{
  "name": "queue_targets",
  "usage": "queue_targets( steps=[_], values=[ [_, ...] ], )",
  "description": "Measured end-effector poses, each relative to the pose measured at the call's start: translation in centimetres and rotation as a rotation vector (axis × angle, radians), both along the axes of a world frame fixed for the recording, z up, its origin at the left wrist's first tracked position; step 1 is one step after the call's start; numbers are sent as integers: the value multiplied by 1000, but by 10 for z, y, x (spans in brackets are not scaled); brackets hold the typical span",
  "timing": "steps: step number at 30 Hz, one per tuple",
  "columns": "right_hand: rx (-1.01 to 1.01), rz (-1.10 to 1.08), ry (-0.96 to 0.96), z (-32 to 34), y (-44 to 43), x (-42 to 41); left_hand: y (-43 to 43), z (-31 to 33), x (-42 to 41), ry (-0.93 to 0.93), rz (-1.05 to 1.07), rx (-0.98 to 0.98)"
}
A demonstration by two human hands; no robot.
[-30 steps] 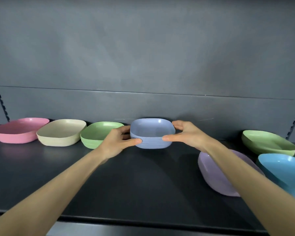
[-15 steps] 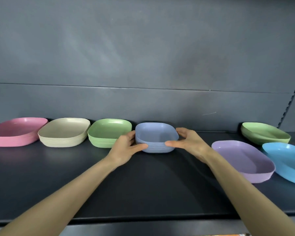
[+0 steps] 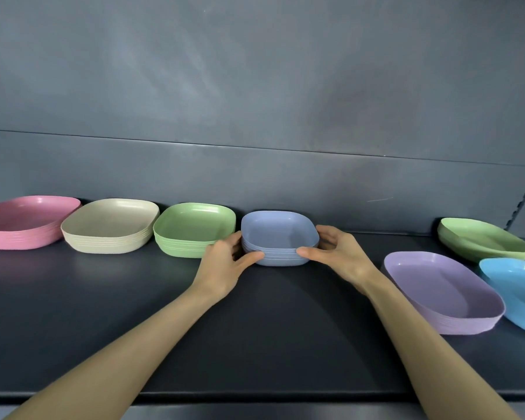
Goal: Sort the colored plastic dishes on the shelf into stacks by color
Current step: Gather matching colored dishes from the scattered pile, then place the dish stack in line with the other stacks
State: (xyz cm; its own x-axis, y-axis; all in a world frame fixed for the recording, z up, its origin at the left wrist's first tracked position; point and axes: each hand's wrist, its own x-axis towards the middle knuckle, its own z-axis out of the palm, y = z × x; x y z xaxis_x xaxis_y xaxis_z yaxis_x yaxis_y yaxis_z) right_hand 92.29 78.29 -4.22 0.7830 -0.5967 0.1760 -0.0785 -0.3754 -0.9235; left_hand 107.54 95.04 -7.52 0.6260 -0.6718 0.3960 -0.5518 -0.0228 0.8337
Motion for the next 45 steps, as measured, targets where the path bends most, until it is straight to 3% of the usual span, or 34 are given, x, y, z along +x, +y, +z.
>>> queue_targets(
  steps=[18, 36, 41, 45],
  values=[
    [-155, -62, -36, -8, -1, 7, -5, -7, 9, -137, 53, 154],
    [-201, -74, 32, -8, 1, 6, -5, -9, 12, -80, 50, 256],
    [-255, -83, 109, -4, 4, 4, 1, -1, 1, -115, 59, 266],
    [-420, -102, 280, 7, 10, -2, 14, 11, -12, -188, 107, 321]
  ],
)
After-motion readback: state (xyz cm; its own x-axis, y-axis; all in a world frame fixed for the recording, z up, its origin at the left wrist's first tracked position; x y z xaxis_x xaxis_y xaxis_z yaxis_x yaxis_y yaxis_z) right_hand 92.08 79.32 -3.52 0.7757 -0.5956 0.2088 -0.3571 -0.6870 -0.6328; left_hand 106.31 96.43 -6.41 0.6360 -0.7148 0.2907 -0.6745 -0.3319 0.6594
